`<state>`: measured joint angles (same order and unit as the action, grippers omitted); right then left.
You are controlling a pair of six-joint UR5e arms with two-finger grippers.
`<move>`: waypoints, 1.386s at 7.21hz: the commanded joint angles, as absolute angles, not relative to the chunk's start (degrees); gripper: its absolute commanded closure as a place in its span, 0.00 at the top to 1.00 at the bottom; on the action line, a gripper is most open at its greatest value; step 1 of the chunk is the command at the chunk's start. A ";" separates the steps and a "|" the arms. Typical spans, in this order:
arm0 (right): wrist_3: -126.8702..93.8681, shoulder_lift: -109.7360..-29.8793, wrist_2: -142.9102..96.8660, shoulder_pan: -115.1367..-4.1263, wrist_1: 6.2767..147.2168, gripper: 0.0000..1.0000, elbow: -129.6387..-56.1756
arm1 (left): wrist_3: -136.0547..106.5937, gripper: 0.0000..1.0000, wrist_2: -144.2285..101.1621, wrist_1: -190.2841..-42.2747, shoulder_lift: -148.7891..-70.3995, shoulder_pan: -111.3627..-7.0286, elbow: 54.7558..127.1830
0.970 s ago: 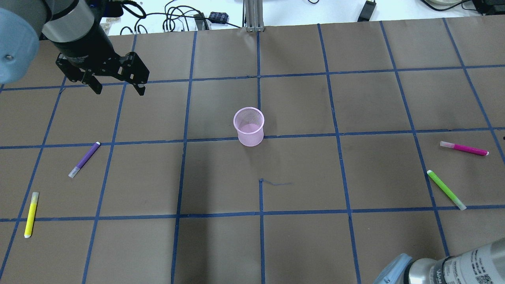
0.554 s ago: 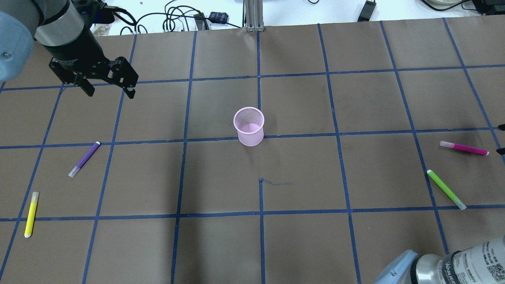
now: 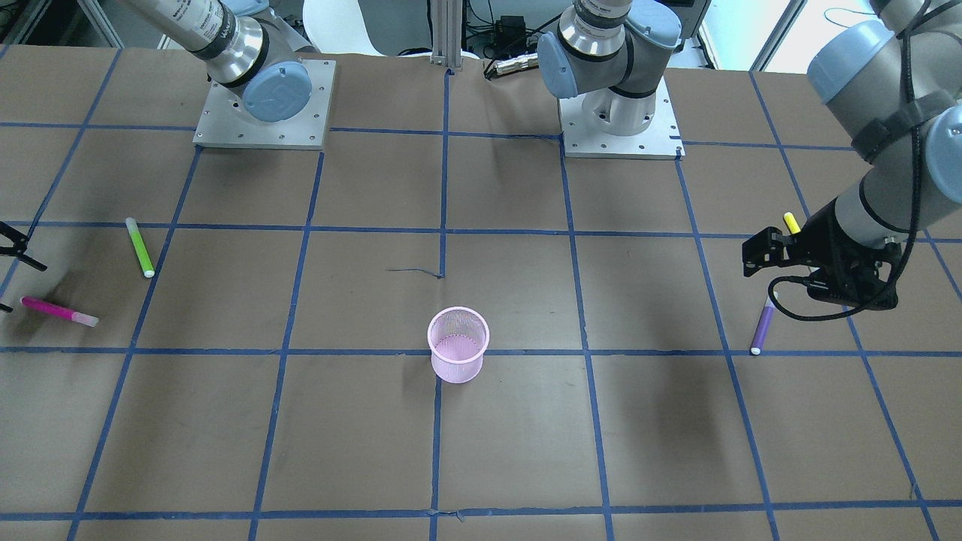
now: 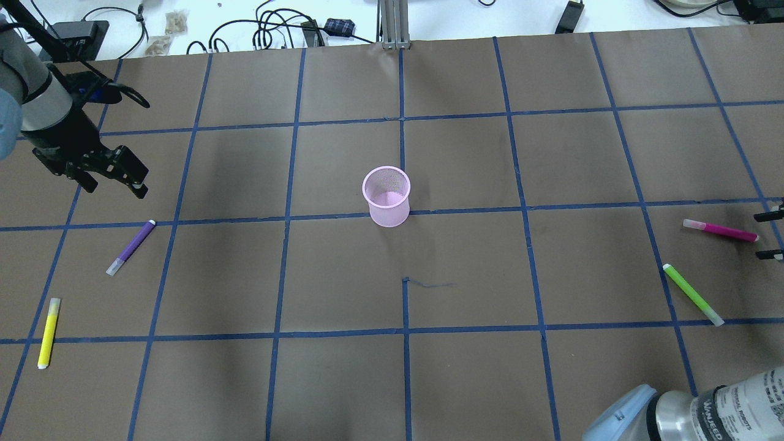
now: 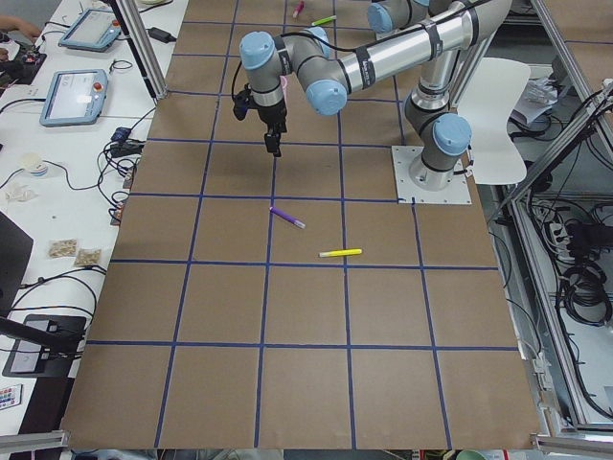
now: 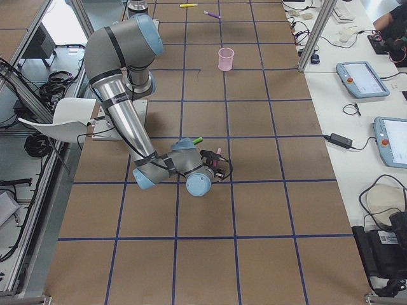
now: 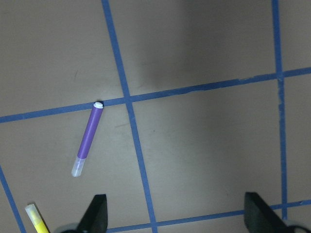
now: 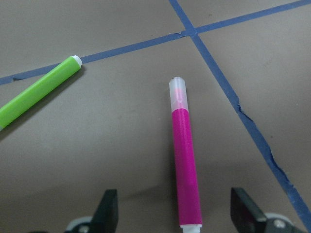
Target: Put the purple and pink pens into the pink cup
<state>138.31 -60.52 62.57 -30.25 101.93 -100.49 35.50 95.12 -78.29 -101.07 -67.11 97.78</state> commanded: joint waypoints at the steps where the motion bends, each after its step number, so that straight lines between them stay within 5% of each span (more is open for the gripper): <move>1: 139.12 -59.77 62.67 -30.32 102.39 0.71 -100.55 | 47.94 1.00 96.15 -72.79 -107.20 -65.83 97.48; 5: 140.10 -58.36 62.49 -30.32 102.83 0.60 -100.28 | 50.80 1.00 101.66 -69.18 -114.16 -65.83 98.44; 6: 140.27 -58.27 62.49 -30.32 103.18 0.51 -100.28 | 52.02 1.00 101.69 -68.91 -115.13 -65.83 98.44; 8: 139.57 -58.27 63.10 -30.32 103.45 0.10 -100.28 | 55.71 1.00 101.43 -66.90 -117.06 -65.39 98.52; 10: 138.87 -58.71 63.37 -30.32 103.10 0.07 -100.37 | 55.99 1.00 101.42 -66.97 -117.94 -65.04 98.53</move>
